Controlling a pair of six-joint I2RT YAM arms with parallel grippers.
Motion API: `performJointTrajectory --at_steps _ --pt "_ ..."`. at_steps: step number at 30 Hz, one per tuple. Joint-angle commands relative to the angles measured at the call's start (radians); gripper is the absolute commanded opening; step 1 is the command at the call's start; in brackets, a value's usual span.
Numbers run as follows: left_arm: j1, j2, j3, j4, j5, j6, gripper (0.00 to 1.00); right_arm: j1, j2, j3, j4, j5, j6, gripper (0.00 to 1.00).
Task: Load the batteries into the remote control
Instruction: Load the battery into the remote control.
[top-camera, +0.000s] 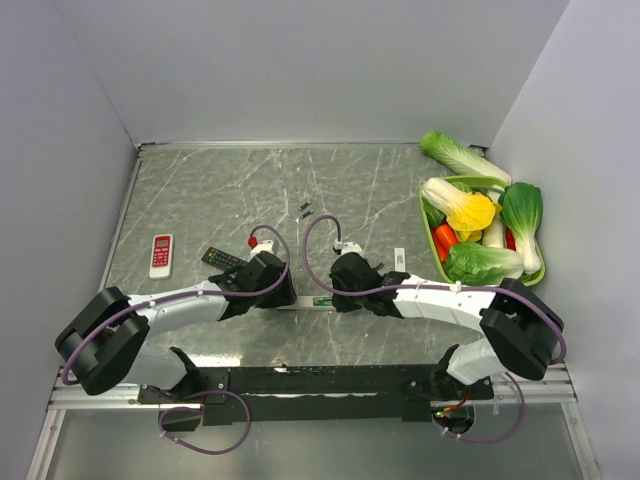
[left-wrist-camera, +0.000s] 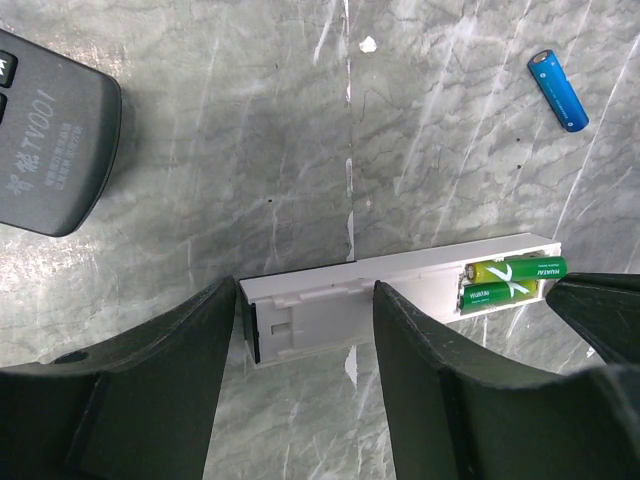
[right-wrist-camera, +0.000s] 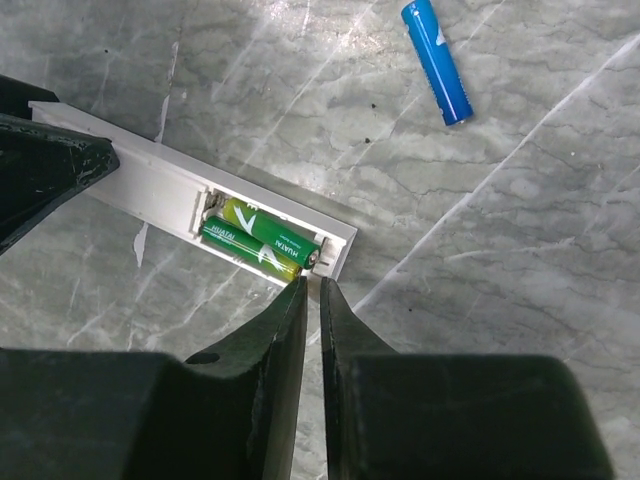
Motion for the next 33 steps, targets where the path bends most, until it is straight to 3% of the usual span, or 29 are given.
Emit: performJointTrajectory --at_steps 1,7,13,33 --pt "0.002 0.018 0.012 -0.018 0.007 0.005 0.61 -0.006 0.021 0.041 0.028 -0.021 -0.017 0.17" --pt "0.002 0.004 0.009 -0.025 0.002 0.002 0.62 -0.003 -0.03 0.047 -0.033 -0.029 -0.011 0.18" --pt "0.002 0.006 0.008 -0.02 0.004 0.001 0.61 -0.011 -0.108 0.067 -0.114 0.041 -0.02 0.28" --pt "0.002 0.003 0.005 -0.015 0.01 -0.001 0.61 -0.049 -0.013 0.104 -0.019 -0.046 0.011 0.28"
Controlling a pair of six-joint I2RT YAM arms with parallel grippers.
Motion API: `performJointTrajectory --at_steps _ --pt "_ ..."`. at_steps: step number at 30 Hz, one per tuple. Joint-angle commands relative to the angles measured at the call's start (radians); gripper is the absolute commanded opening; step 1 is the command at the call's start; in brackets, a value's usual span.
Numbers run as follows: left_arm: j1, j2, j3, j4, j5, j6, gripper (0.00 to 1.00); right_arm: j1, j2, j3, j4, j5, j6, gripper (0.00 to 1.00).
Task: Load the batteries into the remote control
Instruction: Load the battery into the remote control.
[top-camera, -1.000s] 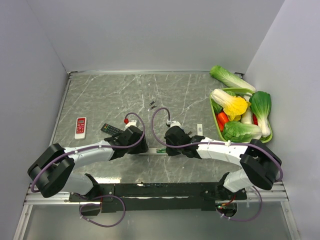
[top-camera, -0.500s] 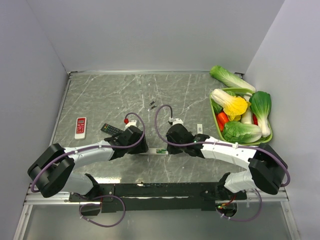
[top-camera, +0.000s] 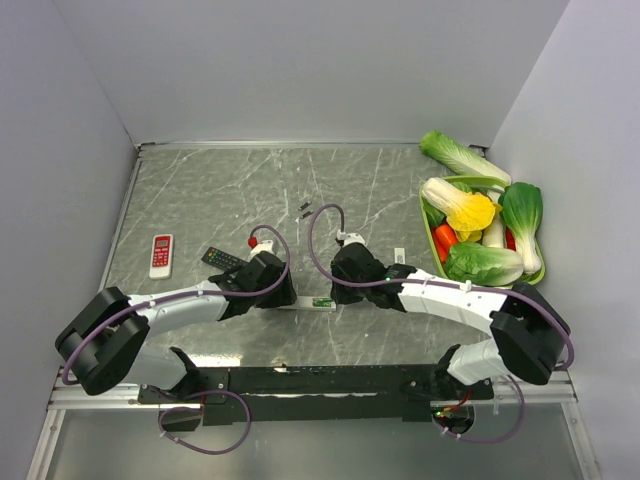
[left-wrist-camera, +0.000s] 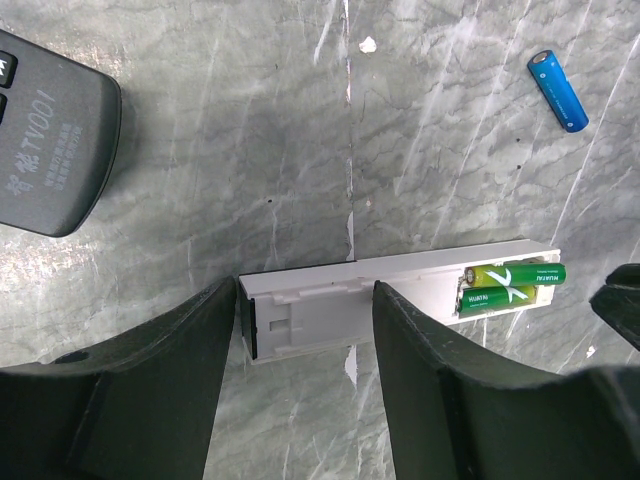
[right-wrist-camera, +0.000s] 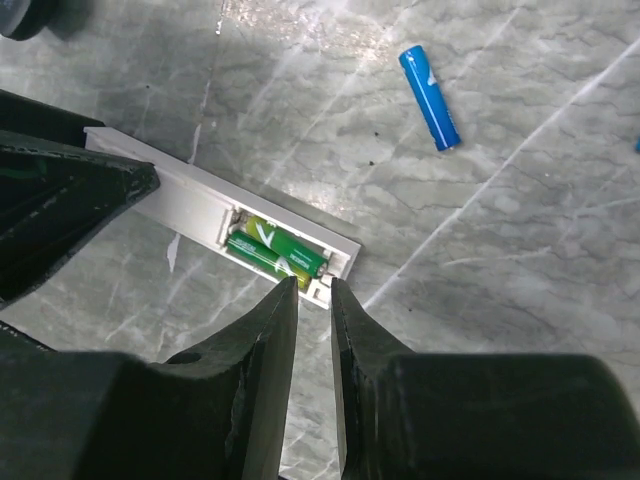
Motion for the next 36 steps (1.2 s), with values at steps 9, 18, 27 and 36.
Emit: performJointTrajectory --at_steps 9,18,27,36 --pt "0.002 -0.005 0.0 -0.016 0.011 -0.002 0.61 -0.012 0.051 0.033 0.049 -0.037 0.04 0.24" --pt "0.002 -0.006 0.005 -0.017 0.011 -0.002 0.61 -0.012 0.081 0.036 0.051 -0.066 0.046 0.15" --pt "0.002 0.003 0.006 -0.013 0.022 -0.002 0.61 -0.01 0.094 0.026 0.057 -0.083 0.054 0.09" --pt "0.002 -0.008 0.005 -0.016 0.016 -0.004 0.61 -0.012 0.0 0.046 -0.032 -0.029 0.026 0.18"
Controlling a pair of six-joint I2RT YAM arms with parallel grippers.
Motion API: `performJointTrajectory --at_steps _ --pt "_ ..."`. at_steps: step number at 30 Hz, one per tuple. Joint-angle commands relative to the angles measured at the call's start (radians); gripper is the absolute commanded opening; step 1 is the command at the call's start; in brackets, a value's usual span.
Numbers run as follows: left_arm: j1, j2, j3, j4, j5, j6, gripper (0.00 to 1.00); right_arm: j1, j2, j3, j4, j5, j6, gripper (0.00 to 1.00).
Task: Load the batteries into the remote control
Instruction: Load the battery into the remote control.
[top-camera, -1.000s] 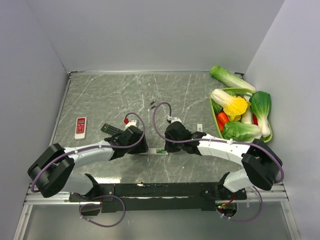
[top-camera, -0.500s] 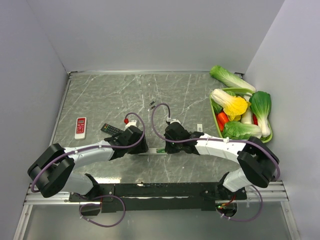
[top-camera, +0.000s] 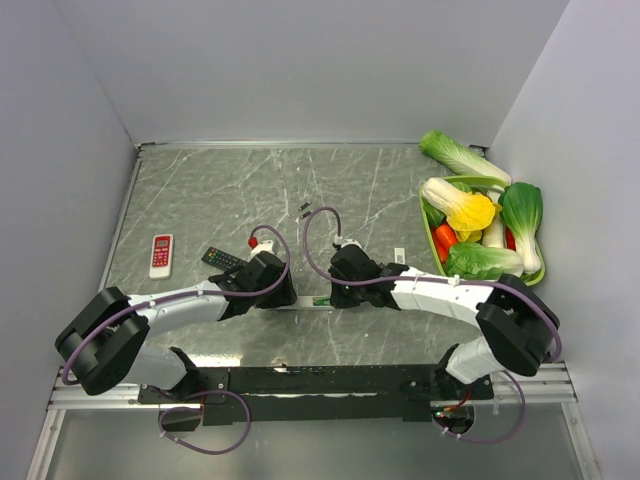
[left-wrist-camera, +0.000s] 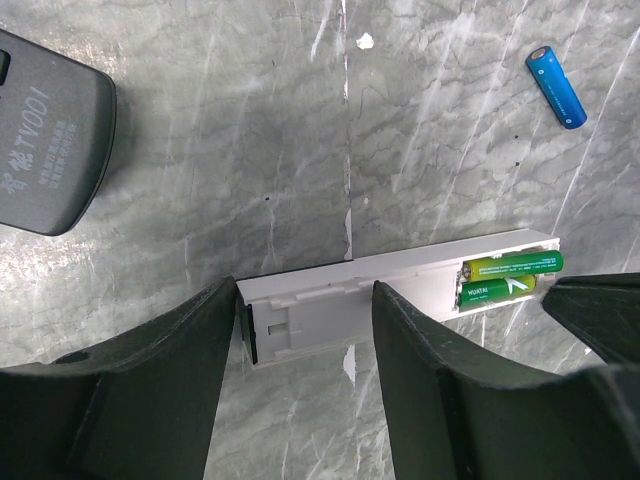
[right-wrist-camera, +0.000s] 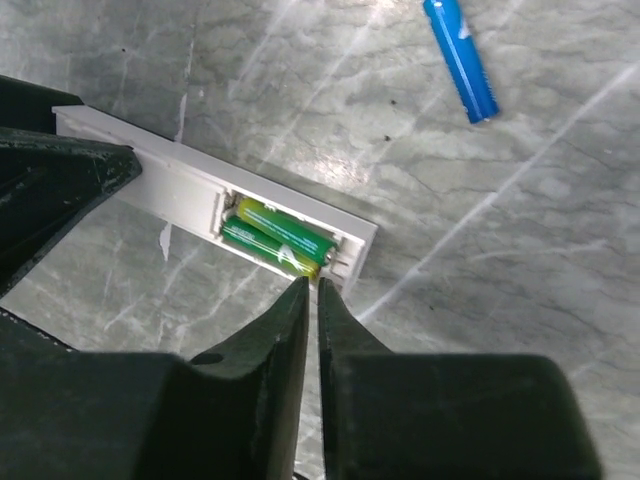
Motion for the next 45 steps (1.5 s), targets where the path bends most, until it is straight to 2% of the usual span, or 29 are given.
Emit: performJointTrajectory --at_steps 1,4,17,28,38,45 --pt "0.002 -0.006 0.003 -0.016 0.01 -0.003 0.61 -0.005 -0.092 0.049 -0.045 0.058 -0.015 0.23" --pt "0.002 -0.002 0.003 -0.014 0.01 -0.003 0.61 -0.007 -0.097 0.061 -0.058 0.091 -0.023 0.28" --pt "0.002 -0.011 -0.003 -0.014 0.007 -0.005 0.61 -0.016 -0.013 0.094 -0.015 0.086 -0.018 0.27" --pt "0.002 -0.015 -0.004 -0.011 0.01 -0.007 0.61 -0.016 0.042 0.098 -0.009 0.031 -0.006 0.21" --pt "0.002 -0.015 -0.006 -0.008 0.016 -0.01 0.61 -0.017 0.041 0.084 -0.007 0.016 0.002 0.15" --pt "0.001 -0.017 -0.006 -0.01 0.014 -0.008 0.61 -0.016 0.001 0.083 -0.019 0.032 -0.004 0.15"
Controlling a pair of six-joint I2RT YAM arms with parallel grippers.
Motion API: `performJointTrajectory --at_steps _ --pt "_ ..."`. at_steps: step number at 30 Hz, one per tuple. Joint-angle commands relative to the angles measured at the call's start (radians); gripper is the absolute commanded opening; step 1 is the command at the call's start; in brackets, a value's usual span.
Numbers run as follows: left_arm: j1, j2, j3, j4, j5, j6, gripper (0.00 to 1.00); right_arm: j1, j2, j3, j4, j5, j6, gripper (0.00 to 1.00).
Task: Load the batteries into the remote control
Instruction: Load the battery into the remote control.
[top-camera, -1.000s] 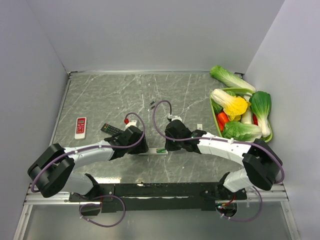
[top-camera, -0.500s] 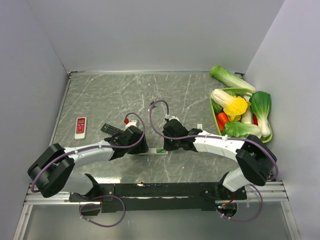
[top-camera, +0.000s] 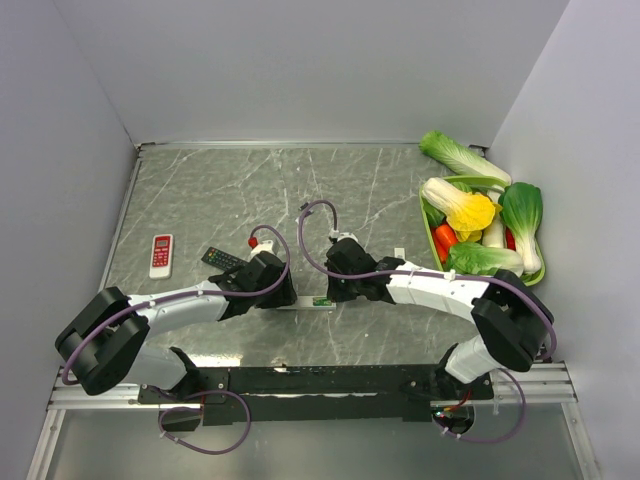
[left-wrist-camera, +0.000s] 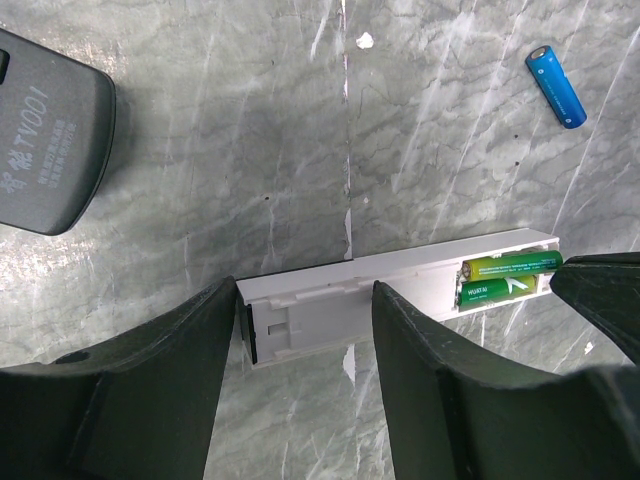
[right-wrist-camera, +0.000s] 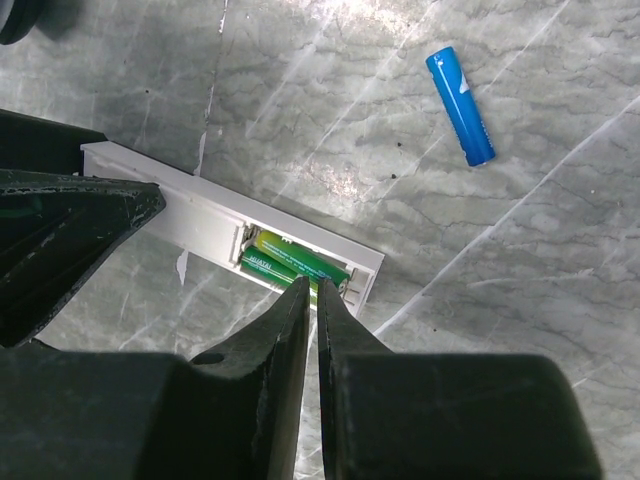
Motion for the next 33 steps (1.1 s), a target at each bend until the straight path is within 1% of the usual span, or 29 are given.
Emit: performJointTrajectory --at_steps 1,5,8,13,33 --pt "0.002 -0.015 -0.004 -0.01 0.014 -0.008 0.61 -0.008 -0.038 0.018 0.003 0.015 0.011 0.16" --pt "0.002 -0.007 -0.003 -0.007 0.017 -0.008 0.61 -0.01 -0.064 0.03 -0.023 0.06 -0.009 0.22" --pt "0.002 -0.003 -0.001 -0.003 0.018 -0.008 0.61 -0.008 -0.052 0.035 -0.032 0.065 -0.009 0.22" --pt "0.002 -0.004 -0.003 -0.005 0.018 -0.008 0.61 -0.01 -0.024 0.019 -0.001 0.03 0.003 0.22" --pt "0.002 -0.01 -0.014 0.013 0.035 -0.017 0.61 -0.008 0.025 -0.002 0.04 -0.028 0.017 0.14"
